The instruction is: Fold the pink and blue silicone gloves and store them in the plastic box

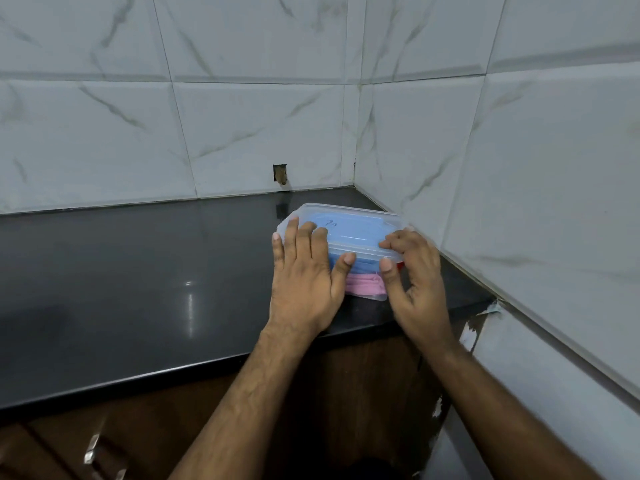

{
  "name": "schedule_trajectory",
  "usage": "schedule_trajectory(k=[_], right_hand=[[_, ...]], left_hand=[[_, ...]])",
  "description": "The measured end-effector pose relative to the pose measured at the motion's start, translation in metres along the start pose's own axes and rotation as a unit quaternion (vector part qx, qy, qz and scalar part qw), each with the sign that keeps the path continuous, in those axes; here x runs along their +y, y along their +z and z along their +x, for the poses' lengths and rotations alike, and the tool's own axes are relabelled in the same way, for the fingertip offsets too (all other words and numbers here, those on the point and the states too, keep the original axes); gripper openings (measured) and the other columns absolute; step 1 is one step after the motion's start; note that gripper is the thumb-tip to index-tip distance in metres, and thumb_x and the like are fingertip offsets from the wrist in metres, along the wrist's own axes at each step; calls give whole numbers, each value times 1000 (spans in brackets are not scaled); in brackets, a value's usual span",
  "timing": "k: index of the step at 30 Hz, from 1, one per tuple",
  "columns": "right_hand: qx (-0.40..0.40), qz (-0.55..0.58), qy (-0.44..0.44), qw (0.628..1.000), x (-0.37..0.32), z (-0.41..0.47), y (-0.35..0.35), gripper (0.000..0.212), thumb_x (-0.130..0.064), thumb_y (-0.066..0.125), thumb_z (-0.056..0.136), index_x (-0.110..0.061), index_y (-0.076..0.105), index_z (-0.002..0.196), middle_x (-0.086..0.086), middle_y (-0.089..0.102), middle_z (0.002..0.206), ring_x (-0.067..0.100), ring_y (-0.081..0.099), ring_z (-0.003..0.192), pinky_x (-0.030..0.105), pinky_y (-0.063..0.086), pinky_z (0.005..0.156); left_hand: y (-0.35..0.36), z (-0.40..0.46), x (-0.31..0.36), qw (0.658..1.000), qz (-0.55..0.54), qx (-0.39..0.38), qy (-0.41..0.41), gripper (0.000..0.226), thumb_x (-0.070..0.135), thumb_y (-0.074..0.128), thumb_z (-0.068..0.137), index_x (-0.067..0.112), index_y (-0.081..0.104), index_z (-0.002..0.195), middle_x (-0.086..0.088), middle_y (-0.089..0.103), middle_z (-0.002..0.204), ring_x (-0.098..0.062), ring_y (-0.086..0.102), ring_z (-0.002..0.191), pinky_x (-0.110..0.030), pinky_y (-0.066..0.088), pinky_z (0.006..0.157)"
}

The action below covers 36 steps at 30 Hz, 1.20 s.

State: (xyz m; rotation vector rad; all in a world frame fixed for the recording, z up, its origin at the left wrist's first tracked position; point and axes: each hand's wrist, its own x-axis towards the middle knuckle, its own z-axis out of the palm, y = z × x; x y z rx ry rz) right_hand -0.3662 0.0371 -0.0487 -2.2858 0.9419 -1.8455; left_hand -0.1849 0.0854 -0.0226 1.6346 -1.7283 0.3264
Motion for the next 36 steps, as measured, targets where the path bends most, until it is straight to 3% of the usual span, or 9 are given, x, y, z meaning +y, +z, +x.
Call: schedule_trajectory(k=[2,5,7,10,13,21,27,32,36], right_hand=[[22,-45,-20,999,0,-8,0,22,-23,59,102,-14,64,122,-2,62,128,27,50,131,26,29,114],[46,-99,-36,993,-2,-15,3,29,-21,60,101,-14,63,128,3,61,131,29,47,131,35,34,114],[55,-148,-40,987,-4,-19,6,36,-20,61,99,-20,60,135,5,59,136,30,46,134,39,34,116],[68,-216,-53,973,-7,-23,12,44,-17,57,98,-25,59,142,6,55,142,32,44,138,36,28,118],[49,-236,-48,969,-6,-23,12,50,-16,55,96,-25,57,146,5,51,148,30,39,143,39,27,120],[0,-238,6,971,-3,-17,12,55,-25,50,98,-27,46,153,1,36,162,22,18,157,51,32,119],[-13,-229,7,973,-5,-18,12,59,-24,48,99,-24,40,157,4,27,168,23,10,159,53,24,124],[-26,-226,10,974,-9,-19,10,64,-24,48,98,-26,33,161,3,18,172,25,4,160,59,20,124],[-43,-244,26,968,-15,-17,7,67,-27,49,99,-27,27,162,3,12,173,24,-2,160,58,14,126]], left_hand=[[10,7,-2,997,-71,-14,11,71,57,20,103,8,35,152,-10,21,167,-28,-6,160,-48,7,129],[22,18,-1,984,-172,-42,-10,75,61,16,100,16,26,158,-1,0,174,-21,-13,160,-46,16,129],[28,25,0,973,-217,-79,-31,74,66,12,98,28,16,162,13,-13,172,-18,-1,160,-48,29,124],[37,33,-2,963,-234,-129,-29,64,66,11,101,43,7,161,24,-19,169,-16,33,151,-51,44,111],[44,43,-5,960,-243,-142,-9,61,65,10,103,46,8,160,21,-12,171,-10,22,154,-52,36,118],[58,60,-7,965,-213,-151,5,79,79,4,90,45,3,161,16,-5,173,-9,13,158,-49,32,118],[59,58,-8,969,-201,-143,35,89,81,4,89,33,0,165,16,-8,173,1,-2,157,-33,20,119],[54,55,-7,970,-194,-143,30,86,74,3,91,29,2,165,10,-5,174,-4,-4,158,-32,13,125],[43,45,-3,983,-144,-109,38,90,69,5,97,10,11,165,-7,3,174,-19,-7,160,-39,4,131]])
